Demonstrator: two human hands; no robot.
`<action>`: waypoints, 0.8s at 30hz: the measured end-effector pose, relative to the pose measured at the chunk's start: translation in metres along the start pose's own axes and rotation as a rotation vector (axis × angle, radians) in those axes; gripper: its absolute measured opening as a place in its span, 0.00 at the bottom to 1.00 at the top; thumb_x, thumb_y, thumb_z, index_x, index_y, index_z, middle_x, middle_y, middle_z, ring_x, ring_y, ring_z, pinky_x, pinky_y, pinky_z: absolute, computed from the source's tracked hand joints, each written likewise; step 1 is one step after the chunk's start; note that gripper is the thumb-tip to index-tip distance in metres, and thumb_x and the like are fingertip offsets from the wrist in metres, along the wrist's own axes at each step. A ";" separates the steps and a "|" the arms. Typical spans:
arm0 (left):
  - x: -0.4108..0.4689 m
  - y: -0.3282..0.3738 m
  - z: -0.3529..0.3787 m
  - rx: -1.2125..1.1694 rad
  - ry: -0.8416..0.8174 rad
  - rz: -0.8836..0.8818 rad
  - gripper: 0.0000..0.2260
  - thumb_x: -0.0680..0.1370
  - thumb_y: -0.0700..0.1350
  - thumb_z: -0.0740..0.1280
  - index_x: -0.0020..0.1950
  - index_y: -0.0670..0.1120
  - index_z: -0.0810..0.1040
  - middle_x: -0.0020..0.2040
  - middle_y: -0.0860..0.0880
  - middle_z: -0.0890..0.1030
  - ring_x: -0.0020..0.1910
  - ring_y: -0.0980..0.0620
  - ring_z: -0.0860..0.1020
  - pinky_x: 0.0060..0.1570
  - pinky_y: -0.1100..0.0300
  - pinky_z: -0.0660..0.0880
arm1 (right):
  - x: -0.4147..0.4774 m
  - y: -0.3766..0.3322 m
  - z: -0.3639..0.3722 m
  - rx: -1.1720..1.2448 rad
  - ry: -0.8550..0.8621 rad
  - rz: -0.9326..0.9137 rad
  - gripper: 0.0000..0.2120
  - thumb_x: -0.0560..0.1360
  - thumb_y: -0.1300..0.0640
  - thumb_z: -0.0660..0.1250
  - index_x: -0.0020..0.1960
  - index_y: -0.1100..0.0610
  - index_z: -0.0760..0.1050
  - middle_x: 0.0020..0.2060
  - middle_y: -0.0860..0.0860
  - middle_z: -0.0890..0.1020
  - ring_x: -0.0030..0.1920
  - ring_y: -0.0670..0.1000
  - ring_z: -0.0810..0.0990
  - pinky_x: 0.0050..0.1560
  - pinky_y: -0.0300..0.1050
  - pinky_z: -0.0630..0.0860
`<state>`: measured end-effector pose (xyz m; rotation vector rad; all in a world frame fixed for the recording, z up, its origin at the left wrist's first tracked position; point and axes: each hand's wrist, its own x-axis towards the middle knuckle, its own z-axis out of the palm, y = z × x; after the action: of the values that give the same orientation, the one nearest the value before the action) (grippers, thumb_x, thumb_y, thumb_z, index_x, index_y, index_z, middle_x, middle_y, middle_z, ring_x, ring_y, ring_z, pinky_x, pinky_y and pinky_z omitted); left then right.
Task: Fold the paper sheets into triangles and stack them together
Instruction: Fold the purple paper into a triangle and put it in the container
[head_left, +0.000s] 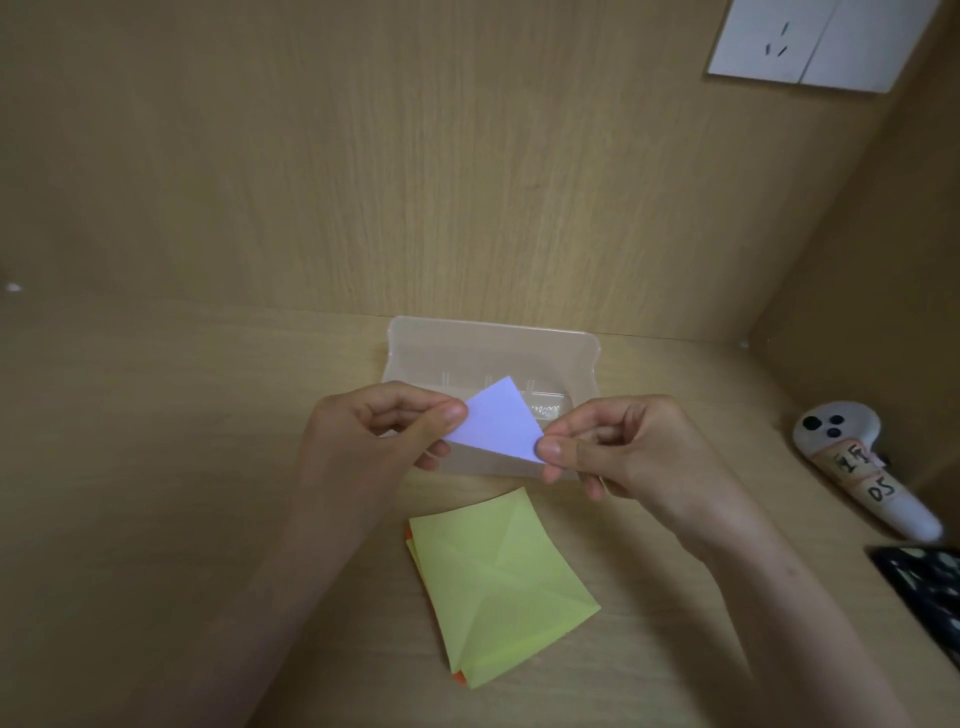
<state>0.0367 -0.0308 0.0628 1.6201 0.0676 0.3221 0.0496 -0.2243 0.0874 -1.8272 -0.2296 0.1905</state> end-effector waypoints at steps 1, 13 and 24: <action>0.000 -0.001 0.000 0.004 -0.003 0.010 0.04 0.70 0.39 0.72 0.36 0.46 0.82 0.26 0.51 0.81 0.24 0.59 0.77 0.28 0.70 0.73 | 0.000 -0.001 0.000 -0.011 -0.003 -0.001 0.03 0.69 0.65 0.73 0.41 0.65 0.81 0.29 0.55 0.82 0.21 0.44 0.68 0.23 0.28 0.63; 0.007 -0.008 -0.001 -0.019 0.047 0.076 0.03 0.71 0.41 0.72 0.39 0.48 0.82 0.30 0.54 0.83 0.29 0.60 0.79 0.28 0.69 0.73 | 0.036 -0.025 0.002 -0.181 -0.066 -0.034 0.01 0.70 0.60 0.73 0.40 0.57 0.81 0.23 0.44 0.77 0.26 0.40 0.69 0.26 0.27 0.63; 0.008 -0.024 -0.005 0.466 0.190 0.441 0.07 0.73 0.47 0.66 0.49 0.52 0.82 0.44 0.59 0.80 0.37 0.57 0.73 0.38 0.64 0.67 | 0.113 -0.005 -0.004 -0.524 -0.071 0.218 0.03 0.69 0.62 0.74 0.42 0.61 0.81 0.17 0.44 0.75 0.24 0.44 0.73 0.20 0.32 0.61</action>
<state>0.0466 -0.0227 0.0409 2.0577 -0.0780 0.8499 0.1594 -0.1985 0.0918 -2.3697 -0.1353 0.3756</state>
